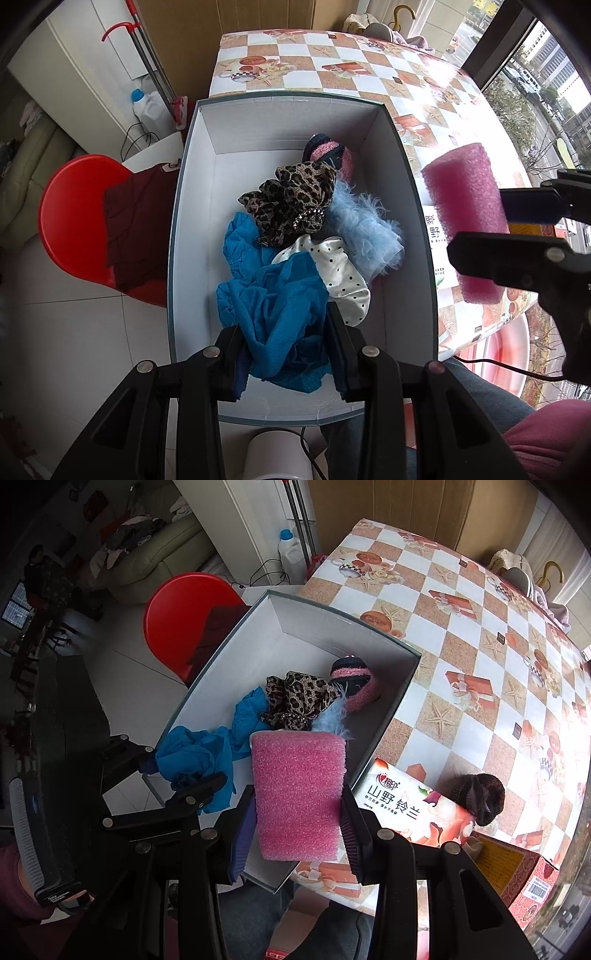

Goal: Organize soft objects
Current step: 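Release the blue cloth with the left tool while the right releases the pink sponge into the box, then reach the right tool toward the beige knit item while the left reaches the dark knit hat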

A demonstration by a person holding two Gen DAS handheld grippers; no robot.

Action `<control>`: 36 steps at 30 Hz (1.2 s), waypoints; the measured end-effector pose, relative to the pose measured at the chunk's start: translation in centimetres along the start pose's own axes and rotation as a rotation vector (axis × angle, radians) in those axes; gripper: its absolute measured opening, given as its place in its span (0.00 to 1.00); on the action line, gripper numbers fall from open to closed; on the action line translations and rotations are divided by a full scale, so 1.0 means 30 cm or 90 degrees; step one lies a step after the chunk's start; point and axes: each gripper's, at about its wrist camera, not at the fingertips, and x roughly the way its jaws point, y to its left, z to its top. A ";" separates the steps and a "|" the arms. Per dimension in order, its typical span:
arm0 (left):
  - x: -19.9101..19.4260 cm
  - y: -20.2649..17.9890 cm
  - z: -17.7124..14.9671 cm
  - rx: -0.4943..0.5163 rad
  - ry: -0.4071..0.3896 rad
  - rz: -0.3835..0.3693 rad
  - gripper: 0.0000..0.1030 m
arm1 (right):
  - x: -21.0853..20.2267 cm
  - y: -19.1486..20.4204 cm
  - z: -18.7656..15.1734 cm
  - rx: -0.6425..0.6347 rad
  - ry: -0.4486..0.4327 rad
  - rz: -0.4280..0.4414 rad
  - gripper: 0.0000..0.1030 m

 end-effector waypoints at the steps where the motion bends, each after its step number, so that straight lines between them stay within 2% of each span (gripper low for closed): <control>1: 0.002 0.000 0.000 0.001 0.001 0.001 0.38 | 0.003 -0.001 0.004 0.000 0.001 0.001 0.43; 11: 0.022 -0.001 0.002 0.002 0.009 -0.007 0.41 | 0.030 0.005 0.030 0.004 0.010 0.021 0.43; 13: 0.020 -0.004 0.003 0.007 0.009 -0.013 0.48 | 0.034 0.004 0.034 0.007 0.013 0.026 0.43; 15: 0.020 -0.014 0.002 0.017 0.010 -0.004 0.68 | 0.036 -0.004 0.035 0.014 0.015 0.031 0.43; 16: 0.019 -0.020 0.003 0.022 0.011 0.001 0.72 | 0.037 -0.010 0.034 0.019 0.017 0.033 0.46; 17: 0.017 -0.024 0.003 0.024 0.008 0.001 0.76 | 0.038 -0.018 0.033 0.025 0.018 0.032 0.64; 18: 0.012 -0.023 0.005 0.020 0.002 -0.003 0.77 | 0.035 -0.027 0.030 0.031 0.015 0.018 0.76; 19: 0.007 -0.024 0.010 0.018 -0.003 -0.004 0.79 | 0.029 -0.043 0.027 0.040 0.010 0.011 0.82; 22: -0.005 -0.035 0.028 0.022 -0.019 0.002 0.90 | 0.005 -0.099 0.021 0.085 0.001 0.031 0.82; 23: -0.012 -0.039 0.039 0.023 -0.026 -0.001 0.99 | -0.005 -0.119 0.019 0.101 -0.003 0.028 0.82; 27: -0.063 -0.076 0.095 0.042 -0.064 -0.025 1.00 | -0.083 -0.213 -0.028 0.169 -0.032 0.027 0.82; 29: -0.088 -0.108 0.134 0.062 -0.078 -0.036 1.00 | -0.129 -0.263 -0.082 0.202 -0.045 0.031 0.90; 30: -0.095 -0.130 0.159 0.077 -0.079 -0.042 1.00 | -0.151 -0.289 -0.115 0.221 -0.050 0.024 1.00; 36: -0.083 -0.336 0.310 0.194 -0.064 -0.067 1.00 | -0.268 -0.446 -0.335 0.334 -0.074 -0.005 1.00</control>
